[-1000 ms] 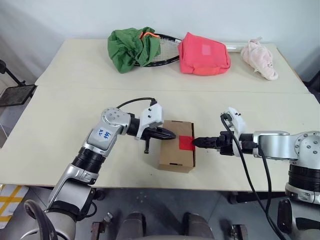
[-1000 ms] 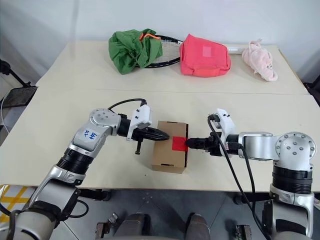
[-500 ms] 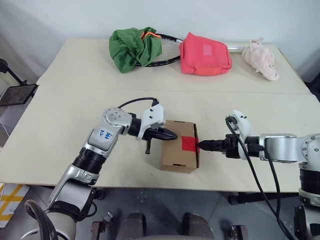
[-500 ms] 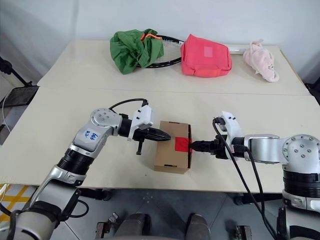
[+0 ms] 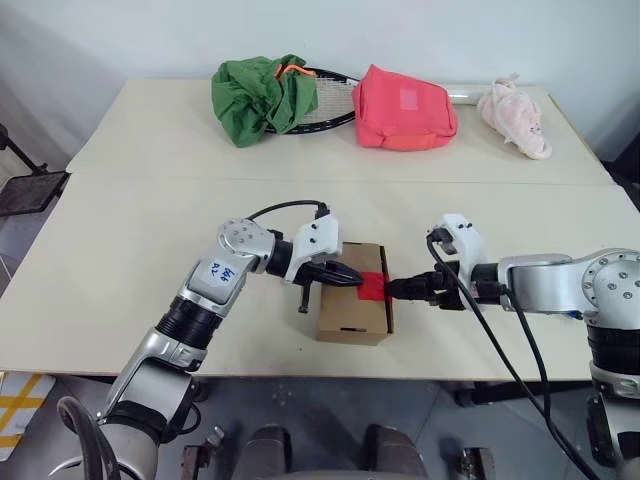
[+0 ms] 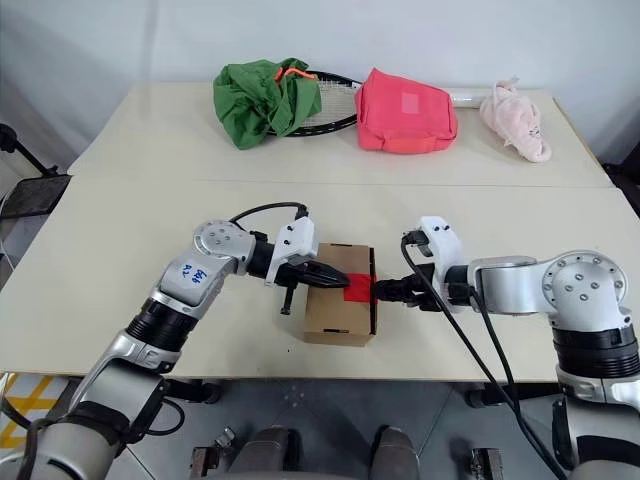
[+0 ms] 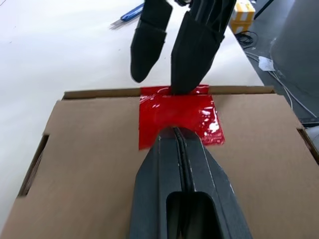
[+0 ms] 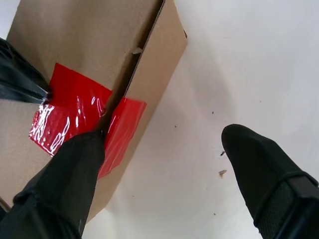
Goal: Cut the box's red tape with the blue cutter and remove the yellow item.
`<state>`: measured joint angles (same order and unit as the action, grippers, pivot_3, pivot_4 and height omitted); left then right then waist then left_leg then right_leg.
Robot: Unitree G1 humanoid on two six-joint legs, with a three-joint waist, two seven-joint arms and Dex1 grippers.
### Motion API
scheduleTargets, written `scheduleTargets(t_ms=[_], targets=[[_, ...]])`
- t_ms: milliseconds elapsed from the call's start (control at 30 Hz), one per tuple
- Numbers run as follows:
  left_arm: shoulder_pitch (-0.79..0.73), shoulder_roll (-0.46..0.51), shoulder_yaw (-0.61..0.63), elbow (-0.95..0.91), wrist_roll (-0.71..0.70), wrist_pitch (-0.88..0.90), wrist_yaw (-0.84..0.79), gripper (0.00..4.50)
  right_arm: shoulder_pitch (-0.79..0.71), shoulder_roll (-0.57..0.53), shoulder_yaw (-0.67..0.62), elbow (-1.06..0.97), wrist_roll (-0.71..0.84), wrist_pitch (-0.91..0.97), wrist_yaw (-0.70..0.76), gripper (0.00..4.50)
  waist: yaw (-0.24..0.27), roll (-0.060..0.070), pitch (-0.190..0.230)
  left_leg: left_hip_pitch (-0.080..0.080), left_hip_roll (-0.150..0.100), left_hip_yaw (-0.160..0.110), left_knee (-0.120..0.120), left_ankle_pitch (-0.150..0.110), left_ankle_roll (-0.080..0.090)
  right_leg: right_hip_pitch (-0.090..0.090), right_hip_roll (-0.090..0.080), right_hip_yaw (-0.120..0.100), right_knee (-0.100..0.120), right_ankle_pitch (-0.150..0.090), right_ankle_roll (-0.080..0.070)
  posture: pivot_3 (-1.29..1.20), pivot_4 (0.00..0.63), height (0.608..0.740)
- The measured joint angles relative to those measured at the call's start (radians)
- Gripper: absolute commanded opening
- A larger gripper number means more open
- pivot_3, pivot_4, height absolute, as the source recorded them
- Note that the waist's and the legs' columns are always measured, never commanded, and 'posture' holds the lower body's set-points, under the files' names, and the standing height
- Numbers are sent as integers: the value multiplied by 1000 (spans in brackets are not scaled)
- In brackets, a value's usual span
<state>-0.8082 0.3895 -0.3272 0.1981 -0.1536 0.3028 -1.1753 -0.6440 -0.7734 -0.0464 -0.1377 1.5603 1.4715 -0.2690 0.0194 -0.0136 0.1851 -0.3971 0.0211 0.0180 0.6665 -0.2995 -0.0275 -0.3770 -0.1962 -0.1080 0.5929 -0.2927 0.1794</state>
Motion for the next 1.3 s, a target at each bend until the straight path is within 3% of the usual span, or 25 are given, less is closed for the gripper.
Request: scheduleTargets(t_ms=[400,767,867,1000,1133,1300], targets=[[1,-16,-11,4,3,-19,3,0,30,-88,3,-7,-94,73,56,4018,9,-1,0,0,0,0,0,0,0,1,0,0,-1,0,0,0,150,740],[3,-17,-15,4,5,-22,9,0,57,-92,-36,-1,-222,126,191,4018,9,-1,0,-1,0,0,0,0,0,1,0,0,-1,0,0,0,150,740],[5,-16,-13,1,5,-28,8,0,74,-122,-112,5,-209,122,270,4018,8,-1,0,-1,0,0,0,0,0,1,0,0,-2,0,0,0,150,740],[8,-10,-9,1,5,-38,5,0,75,-197,-173,161,-80,134,347,4018,7,-1,0,-1,0,0,0,0,0,1,0,0,-2,0,0,0,150,740],[8,3,-6,3,4,-46,-5,0,38,-148,-152,269,-58,139,360,4018,-2,0,0,0,0,1,0,0,0,1,0,0,-1,0,0,0,150,740],[7,3,-7,0,4,-45,-8,0,-15,-10,-109,338,-137,139,343,4018,2,0,0,0,0,1,0,0,0,0,0,0,-1,0,0,0,150,740]])
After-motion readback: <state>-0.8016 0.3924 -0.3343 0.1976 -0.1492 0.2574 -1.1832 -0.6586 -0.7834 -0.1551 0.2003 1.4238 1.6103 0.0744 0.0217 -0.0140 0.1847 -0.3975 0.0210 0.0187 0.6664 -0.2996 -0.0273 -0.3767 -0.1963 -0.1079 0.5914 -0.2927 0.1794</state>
